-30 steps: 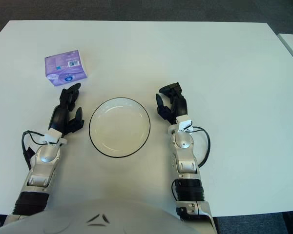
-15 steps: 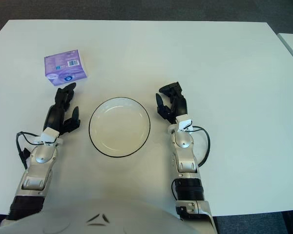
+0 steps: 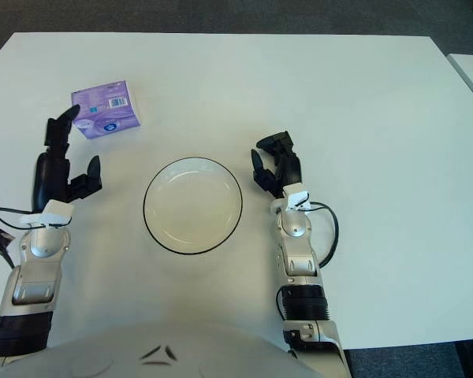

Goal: Put the tissue paper into the plate.

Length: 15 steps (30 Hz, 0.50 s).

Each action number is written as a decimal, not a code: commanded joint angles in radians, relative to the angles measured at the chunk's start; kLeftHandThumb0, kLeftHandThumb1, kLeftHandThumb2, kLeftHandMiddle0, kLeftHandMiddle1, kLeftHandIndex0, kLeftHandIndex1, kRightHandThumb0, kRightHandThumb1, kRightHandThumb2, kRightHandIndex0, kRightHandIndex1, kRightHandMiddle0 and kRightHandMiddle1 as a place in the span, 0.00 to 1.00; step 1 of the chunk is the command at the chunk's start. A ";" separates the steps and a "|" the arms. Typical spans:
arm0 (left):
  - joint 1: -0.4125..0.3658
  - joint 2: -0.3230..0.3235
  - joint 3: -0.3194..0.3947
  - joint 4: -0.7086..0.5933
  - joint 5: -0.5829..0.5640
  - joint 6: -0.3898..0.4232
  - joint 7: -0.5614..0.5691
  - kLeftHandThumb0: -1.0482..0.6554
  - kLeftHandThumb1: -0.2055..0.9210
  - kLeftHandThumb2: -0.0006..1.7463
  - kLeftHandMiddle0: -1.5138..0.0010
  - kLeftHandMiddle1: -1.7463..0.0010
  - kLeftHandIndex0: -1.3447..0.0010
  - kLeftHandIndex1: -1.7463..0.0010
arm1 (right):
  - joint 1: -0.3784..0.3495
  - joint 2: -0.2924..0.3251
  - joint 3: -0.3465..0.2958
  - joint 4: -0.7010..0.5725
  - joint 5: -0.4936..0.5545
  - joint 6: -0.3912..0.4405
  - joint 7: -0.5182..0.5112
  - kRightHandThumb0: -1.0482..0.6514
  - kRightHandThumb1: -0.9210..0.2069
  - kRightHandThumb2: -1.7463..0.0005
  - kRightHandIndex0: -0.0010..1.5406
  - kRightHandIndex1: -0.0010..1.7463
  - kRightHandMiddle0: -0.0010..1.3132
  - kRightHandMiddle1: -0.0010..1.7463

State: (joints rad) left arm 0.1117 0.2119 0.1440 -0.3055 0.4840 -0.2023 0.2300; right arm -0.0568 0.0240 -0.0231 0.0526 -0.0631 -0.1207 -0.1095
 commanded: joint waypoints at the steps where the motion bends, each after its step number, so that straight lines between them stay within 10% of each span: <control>1: -0.018 0.028 0.018 -0.027 0.049 -0.001 0.020 0.19 1.00 0.51 0.80 0.99 1.00 0.66 | 0.051 0.005 -0.006 0.069 0.001 0.060 -0.007 0.41 0.00 0.73 0.27 0.55 0.18 0.97; 15: -0.035 0.179 0.060 -0.108 0.181 0.052 -0.083 0.17 1.00 0.48 0.82 1.00 1.00 0.74 | 0.035 0.015 -0.006 0.097 0.011 0.060 -0.008 0.41 0.00 0.73 0.27 0.54 0.18 0.97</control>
State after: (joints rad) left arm 0.0698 0.3667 0.1968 -0.4058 0.6422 -0.1511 0.1581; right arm -0.0738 0.0330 -0.0229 0.0718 -0.0606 -0.1214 -0.1168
